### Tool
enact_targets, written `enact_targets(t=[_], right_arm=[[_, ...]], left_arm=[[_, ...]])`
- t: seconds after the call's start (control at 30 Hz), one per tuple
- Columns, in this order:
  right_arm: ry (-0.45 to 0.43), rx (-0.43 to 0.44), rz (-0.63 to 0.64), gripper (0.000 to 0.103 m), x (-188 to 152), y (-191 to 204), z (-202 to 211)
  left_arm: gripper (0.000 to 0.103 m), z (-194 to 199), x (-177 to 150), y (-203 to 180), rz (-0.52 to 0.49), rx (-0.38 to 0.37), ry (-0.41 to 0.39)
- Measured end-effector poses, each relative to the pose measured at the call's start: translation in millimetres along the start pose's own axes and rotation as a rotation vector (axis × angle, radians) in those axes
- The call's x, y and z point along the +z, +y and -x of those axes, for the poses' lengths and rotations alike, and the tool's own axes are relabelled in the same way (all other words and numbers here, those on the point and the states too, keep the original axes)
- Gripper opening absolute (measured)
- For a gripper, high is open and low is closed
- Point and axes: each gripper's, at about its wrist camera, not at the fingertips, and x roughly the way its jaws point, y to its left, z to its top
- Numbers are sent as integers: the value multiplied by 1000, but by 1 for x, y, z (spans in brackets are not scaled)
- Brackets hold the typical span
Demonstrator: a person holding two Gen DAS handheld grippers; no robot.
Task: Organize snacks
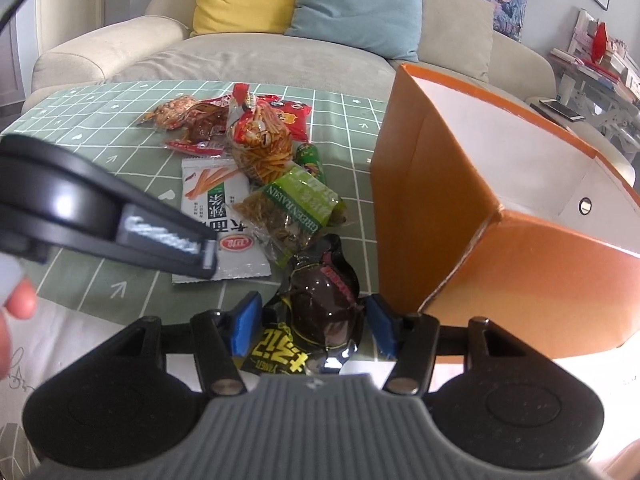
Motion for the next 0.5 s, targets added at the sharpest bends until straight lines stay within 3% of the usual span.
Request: enact_targets(t=[0.07, 0.17, 0.5], right_arm=[[-3, 3, 1, 57, -1, 0, 0], [-13, 4, 17, 57, -2, 1, 1], [-15, 30, 21, 58, -3, -1, 4]], left_arm=[[11, -1, 0, -6, -35, 34, 3], [0, 0, -2, -3, -5, 42, 5], [0, 25, -18, 32, 66, 106, 54]])
